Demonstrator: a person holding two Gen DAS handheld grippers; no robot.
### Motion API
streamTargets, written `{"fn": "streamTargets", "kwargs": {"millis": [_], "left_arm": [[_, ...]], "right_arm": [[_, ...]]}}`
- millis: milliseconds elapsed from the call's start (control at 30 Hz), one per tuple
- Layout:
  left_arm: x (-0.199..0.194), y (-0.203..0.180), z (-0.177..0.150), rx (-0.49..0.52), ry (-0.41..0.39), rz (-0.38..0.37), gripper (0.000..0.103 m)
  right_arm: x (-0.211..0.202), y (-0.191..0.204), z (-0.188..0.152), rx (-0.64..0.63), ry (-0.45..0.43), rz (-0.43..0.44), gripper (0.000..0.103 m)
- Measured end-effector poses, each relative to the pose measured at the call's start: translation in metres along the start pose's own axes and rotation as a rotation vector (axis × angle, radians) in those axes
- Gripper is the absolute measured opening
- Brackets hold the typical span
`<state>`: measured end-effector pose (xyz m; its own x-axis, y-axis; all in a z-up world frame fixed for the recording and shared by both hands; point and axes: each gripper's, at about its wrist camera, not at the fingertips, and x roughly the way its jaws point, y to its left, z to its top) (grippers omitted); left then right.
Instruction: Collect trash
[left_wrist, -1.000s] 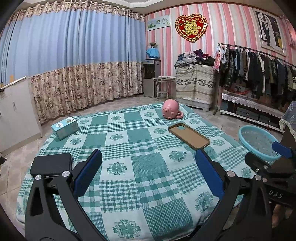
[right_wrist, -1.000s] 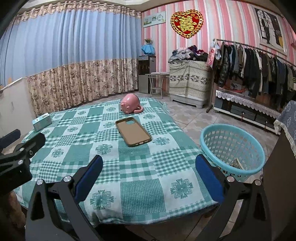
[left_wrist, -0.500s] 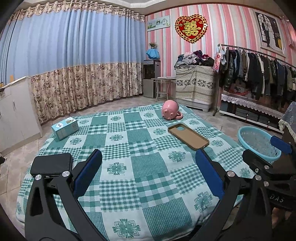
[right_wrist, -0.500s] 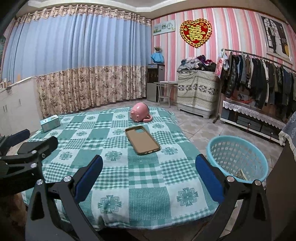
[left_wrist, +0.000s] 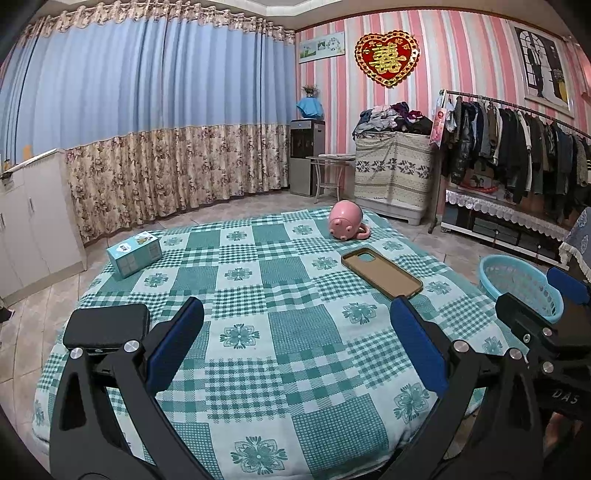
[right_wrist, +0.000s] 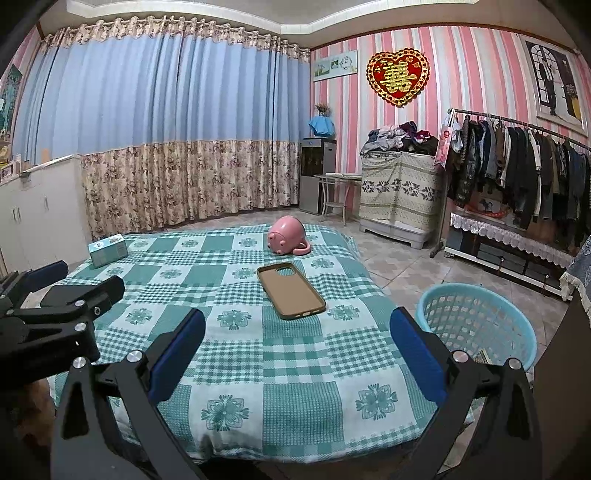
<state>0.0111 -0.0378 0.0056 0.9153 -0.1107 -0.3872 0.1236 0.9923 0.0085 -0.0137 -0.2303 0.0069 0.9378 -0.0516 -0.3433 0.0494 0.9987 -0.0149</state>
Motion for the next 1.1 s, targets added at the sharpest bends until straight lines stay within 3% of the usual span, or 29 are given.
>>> {"fn": "streamTargets", "kwargs": {"millis": [1100], "left_arm": [[-0.0041,0.0076,-0.0015,0.005,-0.011,0.012,0.098]], "right_arm": [[-0.0004,-0.0015,-0.0004,0.003,0.004,0.001,0.098]]}}
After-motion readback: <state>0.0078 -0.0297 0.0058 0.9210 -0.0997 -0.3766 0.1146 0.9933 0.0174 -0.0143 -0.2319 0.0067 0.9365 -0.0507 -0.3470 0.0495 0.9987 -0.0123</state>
